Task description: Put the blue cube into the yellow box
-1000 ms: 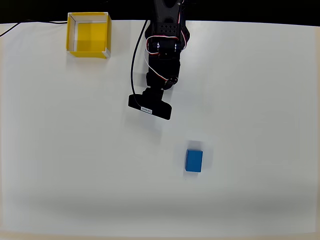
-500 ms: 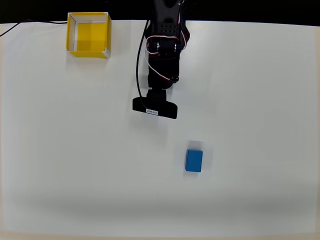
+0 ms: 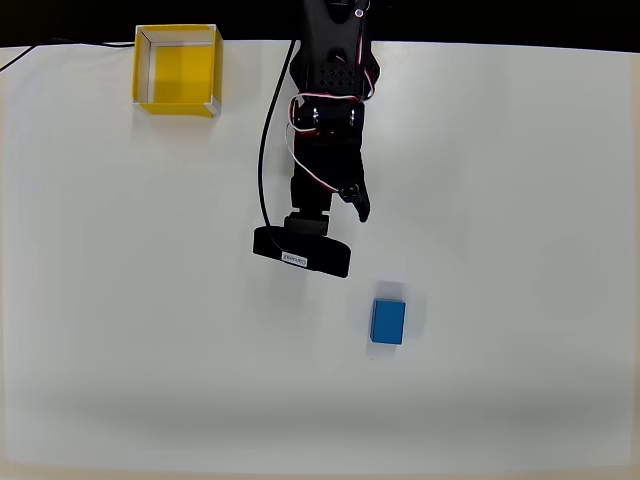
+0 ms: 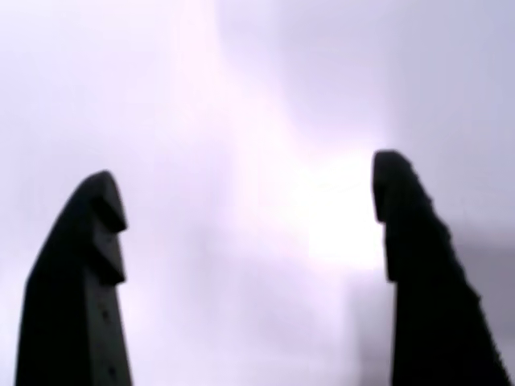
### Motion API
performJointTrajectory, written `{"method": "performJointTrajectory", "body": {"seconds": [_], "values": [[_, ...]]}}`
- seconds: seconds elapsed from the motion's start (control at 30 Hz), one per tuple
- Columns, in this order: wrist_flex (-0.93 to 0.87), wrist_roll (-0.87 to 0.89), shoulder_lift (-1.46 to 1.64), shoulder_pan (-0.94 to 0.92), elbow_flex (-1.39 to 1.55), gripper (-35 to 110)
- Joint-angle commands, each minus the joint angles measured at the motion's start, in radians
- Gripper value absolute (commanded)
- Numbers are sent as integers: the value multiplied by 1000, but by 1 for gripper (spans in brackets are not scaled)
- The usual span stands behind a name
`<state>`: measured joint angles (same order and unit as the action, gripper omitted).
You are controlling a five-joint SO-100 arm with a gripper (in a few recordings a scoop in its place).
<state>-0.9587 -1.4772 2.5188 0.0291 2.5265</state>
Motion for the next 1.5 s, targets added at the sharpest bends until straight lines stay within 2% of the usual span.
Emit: {"method": "performJointTrajectory", "body": {"seconds": [0.0,0.1,0.27,0.5,0.83,1.47], "values": [[84,26,-155,26,-347,32],[115,52,-298,41,-488,33],[126,118,-512,81,-678,45],[74,221,-782,146,-885,52],[2,264,-1068,175,-1066,54],[64,279,-1312,249,-1223,50]]}}
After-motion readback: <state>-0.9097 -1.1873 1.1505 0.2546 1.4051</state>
